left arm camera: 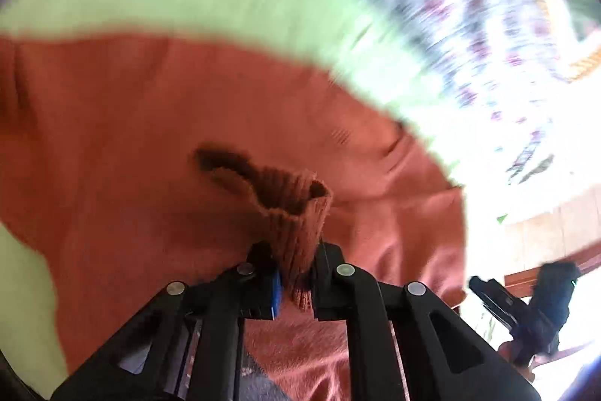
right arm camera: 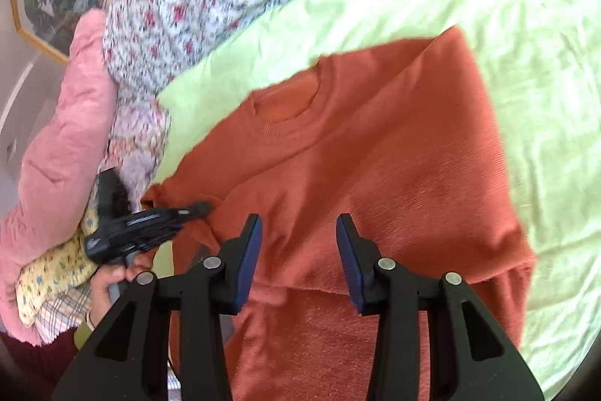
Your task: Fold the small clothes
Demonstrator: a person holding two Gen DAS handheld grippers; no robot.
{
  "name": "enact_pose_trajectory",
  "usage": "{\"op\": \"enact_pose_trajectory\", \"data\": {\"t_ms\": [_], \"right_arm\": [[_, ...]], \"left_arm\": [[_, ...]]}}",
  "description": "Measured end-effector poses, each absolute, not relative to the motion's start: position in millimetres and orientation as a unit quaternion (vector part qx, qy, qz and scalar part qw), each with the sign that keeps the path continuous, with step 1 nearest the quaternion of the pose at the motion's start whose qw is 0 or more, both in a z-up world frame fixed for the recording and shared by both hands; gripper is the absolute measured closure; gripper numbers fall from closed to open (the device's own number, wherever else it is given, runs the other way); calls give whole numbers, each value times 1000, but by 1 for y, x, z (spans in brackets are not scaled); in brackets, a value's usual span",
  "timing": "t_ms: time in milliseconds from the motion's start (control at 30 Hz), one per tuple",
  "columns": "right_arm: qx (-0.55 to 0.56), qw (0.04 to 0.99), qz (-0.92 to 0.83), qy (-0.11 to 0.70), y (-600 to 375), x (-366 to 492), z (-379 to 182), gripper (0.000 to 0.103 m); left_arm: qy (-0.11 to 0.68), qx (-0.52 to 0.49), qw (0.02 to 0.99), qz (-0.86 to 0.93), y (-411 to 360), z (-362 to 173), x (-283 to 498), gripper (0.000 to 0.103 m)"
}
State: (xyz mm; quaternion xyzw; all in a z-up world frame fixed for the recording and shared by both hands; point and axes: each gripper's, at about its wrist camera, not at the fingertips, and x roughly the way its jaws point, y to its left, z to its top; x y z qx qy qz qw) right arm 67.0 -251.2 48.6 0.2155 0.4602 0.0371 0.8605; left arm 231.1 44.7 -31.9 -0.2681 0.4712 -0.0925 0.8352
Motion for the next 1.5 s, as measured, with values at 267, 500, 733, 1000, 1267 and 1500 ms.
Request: {"op": "enact_pose_trajectory", "data": {"t_ms": [267, 500, 733, 1000, 1267, 1500], "right_arm": [[218, 865, 17, 452, -260, 64, 52, 61], [205, 870, -4, 449, -273, 66, 50, 61], [156, 876, -106, 444, -313, 73, 50, 61], [167, 866, -132, 453, -340, 86, 37, 59], [125, 854, -123, 489, -334, 115, 25, 93], [139, 846, -151, 492, -353, 110, 21, 92]], "left_arm": [[527, -311, 788, -67, 85, -67, 216, 20], [520, -321, 788, -72, 77, -73, 233, 61], [475, -231, 845, -87, 74, -36, 226, 101], [486, -223, 844, -50, 96, -47, 238, 101], [494, -206, 843, -51, 82, -51, 243, 101], [505, -176, 844, -39, 75, -61, 251, 92]]}}
